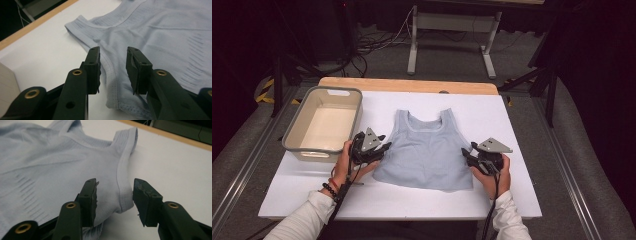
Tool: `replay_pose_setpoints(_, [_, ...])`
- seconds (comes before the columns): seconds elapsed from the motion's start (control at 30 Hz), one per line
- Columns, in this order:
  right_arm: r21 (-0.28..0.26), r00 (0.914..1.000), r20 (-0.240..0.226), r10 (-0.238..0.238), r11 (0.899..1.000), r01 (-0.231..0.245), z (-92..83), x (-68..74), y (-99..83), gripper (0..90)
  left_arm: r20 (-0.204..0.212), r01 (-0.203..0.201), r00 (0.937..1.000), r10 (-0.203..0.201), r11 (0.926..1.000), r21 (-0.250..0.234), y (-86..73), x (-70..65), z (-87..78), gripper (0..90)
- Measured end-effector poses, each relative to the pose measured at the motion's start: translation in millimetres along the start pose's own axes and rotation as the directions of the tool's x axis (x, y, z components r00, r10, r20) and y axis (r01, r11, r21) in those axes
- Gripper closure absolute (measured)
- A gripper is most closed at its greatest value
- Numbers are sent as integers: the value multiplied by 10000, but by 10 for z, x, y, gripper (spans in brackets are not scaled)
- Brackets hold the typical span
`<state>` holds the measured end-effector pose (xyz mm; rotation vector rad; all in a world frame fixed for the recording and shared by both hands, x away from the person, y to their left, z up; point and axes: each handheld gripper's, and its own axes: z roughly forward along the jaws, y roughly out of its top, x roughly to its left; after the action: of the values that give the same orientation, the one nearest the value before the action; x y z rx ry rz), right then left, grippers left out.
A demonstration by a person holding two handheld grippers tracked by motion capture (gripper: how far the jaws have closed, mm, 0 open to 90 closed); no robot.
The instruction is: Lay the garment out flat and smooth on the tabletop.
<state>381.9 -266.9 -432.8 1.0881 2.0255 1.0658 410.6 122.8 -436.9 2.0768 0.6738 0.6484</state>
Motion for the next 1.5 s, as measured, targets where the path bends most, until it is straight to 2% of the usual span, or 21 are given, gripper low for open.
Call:
replay_pose_setpoints(0.1, [-495,9999,97,-121,9987,126,-96,13,44,597,166,-142,9998,147,9994,-312,23,-11,-62,615])
replay_pose_setpoints(0.23, [-741,9998,-40,-169,9971,166,-180,34,75,640,537,-379,9977,407,9979,-521,24,-49,-133,548])
replay_pose_setpoints(0.27, [-694,9997,-129,-213,9974,204,-186,47,72,639,569,-442,9973,468,9980,-454,16,-56,-139,526])
replay_pose_setpoints(0.33, [-572,9995,-201,-247,9981,235,-181,61,58,629,884,-467,9949,493,9984,-311,-20,-86,-147,483])
replay_pose_setpoints(0.4, [-412,9995,-189,-262,9988,254,-157,61,37,584,1072,-642,9921,649,9979,-108,-60,-134,-158,444])
replay_pose_setpoints(0.57, [-68,9998,-117,128,9999,-129,-100,11,-22,520,1697,-570,9841,527,9982,202,-138,-189,-171,399])
replay_pose_setpoints(0.63, [36,9996,-156,226,9997,-226,-110,26,-74,523,1889,-604,9805,542,9978,274,-182,-218,-182,406])
replay_pose_setpoints(0.7, [91,9991,-364,214,9997,-210,-134,57,-116,549,2177,-557,9748,482,9980,285,-217,-230,-199,419])
replay_pose_setpoints(0.8, [222,9977,-668,143,9997,-129,-184,124,-181,577,2530,-437,9670,311,9981,445,-287,-235,-237,386])
replay_pose_setpoints(0.83, [231,9959,-896,154,9996,-134,-211,156,-212,580,2544,-500,9665,354,9974,512,-297,-231,-240,375])
replay_pose_setpoints(0.9, [350,9948,-1011,108,9994,-73,-233,189,-248,585,2740,-458,9614,244,9964,719,-332,-242,-227,351])
replay_pose_setpoints(0.97, [476,9929,-1178,165,9988,-110,-255,215,-292,587,2758,-560,9608,286,9942,919,-362,-254,-205,351])
replay_pose_setpoints(1.0, [559,9922,-1229,218,9983,-150,-261,221,-311,579,2849,-622,9581,296,9924,1060,-372,-256,-190,348])
replay_pose_setpoints(1.07, [803,9897,-1389,332,9965,-222,-269,240,-368,559,2927,-674,9559,256,9887,1337,-384,-270,-157,368])
replay_pose_setpoints(1.17, [1087,9897,-1405,258,9940,-105,-291,275,-430,515,2997,-615,9539,154,9875,1450,-379,-257,-158,436])
replay_pose_setpoints(1.2, [1143,9892,-1442,268,9934,-103,-307,280,-434,501,3176,-604,9482,93,9866,1514,-383,-237,-164,470])
replay_pose_setpoints(1.27, [1431,9856,-1659,321,9897,-81,-317,286,-455,486,3352,-388,9420,-180,9860,1620,-396,-201,-170,556])
replay_pose_setpoints(1.37, [1572,9840,-1705,518,9872,-248,-339,285,-463,511,3445,-367,9384,-253,9844,1722,-401,-189,-191,645])
replay_pose_setpoints(1.4, [1608,9836,-1717,556,9866,-277,-343,281,-463,531,3399,-342,9401,-277,9840,1748,-408,-189,-206,662])
replay_pose_setpoints(1.5, [1723,9830,-1748,561,9847,-255,-369,261,-462,678,3340,-459,9424,-161,9831,1770,-420,-215,-244,711])
